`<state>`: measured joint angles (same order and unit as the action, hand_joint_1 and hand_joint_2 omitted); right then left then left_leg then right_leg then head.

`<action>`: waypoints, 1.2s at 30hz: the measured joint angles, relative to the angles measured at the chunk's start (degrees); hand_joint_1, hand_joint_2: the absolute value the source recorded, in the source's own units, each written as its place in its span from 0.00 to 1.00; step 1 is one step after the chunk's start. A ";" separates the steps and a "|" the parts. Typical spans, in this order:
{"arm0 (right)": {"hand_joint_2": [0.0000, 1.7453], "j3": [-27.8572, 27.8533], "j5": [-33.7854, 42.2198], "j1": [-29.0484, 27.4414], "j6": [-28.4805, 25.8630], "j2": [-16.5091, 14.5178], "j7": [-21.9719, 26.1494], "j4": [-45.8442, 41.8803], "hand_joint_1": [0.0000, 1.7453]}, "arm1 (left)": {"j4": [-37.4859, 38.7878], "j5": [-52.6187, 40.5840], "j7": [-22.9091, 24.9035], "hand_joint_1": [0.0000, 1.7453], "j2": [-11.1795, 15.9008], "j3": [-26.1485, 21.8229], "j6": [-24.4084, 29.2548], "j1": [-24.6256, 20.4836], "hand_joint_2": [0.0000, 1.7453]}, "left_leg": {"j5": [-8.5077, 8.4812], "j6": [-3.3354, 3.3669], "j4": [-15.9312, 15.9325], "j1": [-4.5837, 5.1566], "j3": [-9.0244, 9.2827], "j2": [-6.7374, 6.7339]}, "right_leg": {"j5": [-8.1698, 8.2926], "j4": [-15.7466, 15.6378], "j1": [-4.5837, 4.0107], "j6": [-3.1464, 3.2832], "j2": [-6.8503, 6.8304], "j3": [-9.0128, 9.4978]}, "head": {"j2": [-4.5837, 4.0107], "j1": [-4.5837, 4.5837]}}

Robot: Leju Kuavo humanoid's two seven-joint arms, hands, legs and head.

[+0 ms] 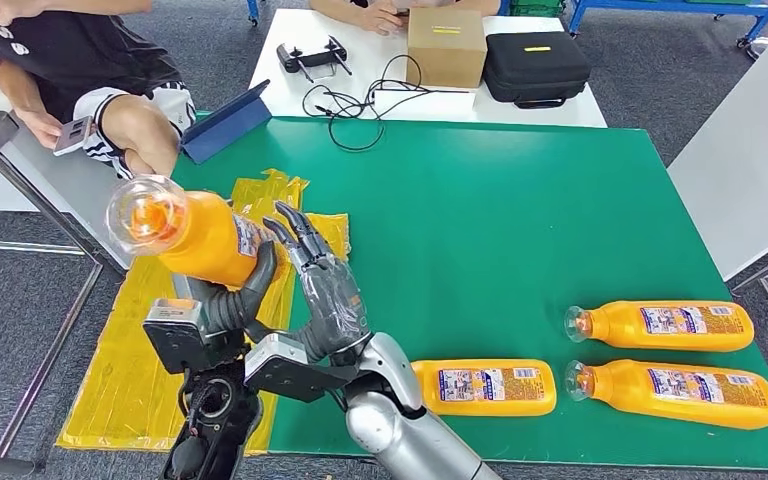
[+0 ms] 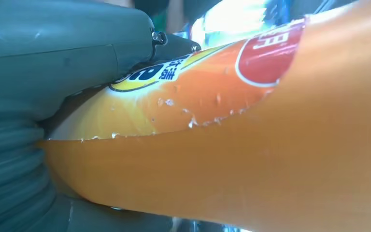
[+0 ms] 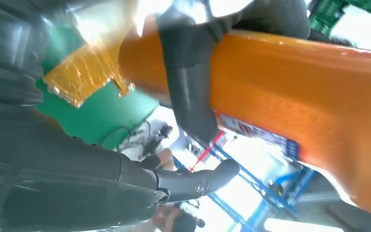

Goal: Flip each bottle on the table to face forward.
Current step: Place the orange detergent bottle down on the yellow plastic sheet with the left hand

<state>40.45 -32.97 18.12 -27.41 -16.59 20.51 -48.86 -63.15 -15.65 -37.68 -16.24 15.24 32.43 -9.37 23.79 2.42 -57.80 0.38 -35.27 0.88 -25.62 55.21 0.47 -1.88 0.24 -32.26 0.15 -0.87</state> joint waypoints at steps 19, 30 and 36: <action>1.00 -24.60 -16.01 -21.02 -12.49 11.71 -2.42 -38.85 0.00 | 3.40 -74.16 71.85 1.00 13.83 -5.62 7.68 -5.63 1.00 | 0.00 -0.01 0.00 -0.01 0.09 0.05 | -0.01 -0.01 0.02 0.01 -0.05 0.01 | 0.01 -0.05; 1.00 -46.67 -13.94 -28.71 -12.70 8.49 5.65 -51.15 0.00 | 22.16 -74.27 69.93 1.00 23.69 16.74 7.68 -12.83 1.00 | 0.03 0.00 0.00 0.10 0.05 -0.04 | 0.00 -0.01 0.14 0.00 0.07 0.00 | 0.01 -0.04; 0.00 -50.92 -18.31 -28.91 -12.32 8.02 1.06 -51.60 0.00 | 30.59 -74.27 62.45 0.07 23.44 18.07 7.68 -15.03 1.00 | 0.02 0.00 0.01 0.09 0.07 -0.09 | 0.00 -0.01 0.12 0.00 0.08 0.01 | 0.00 -0.04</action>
<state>-10.48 -51.28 -10.79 -39.72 -8.58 21.57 -100.46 -32.56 -89.92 24.77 7.20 33.32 40.11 -24.40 23.82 2.42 -57.79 0.47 -35.21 0.79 -25.62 55.21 0.59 -1.88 0.32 -32.25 0.15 -0.91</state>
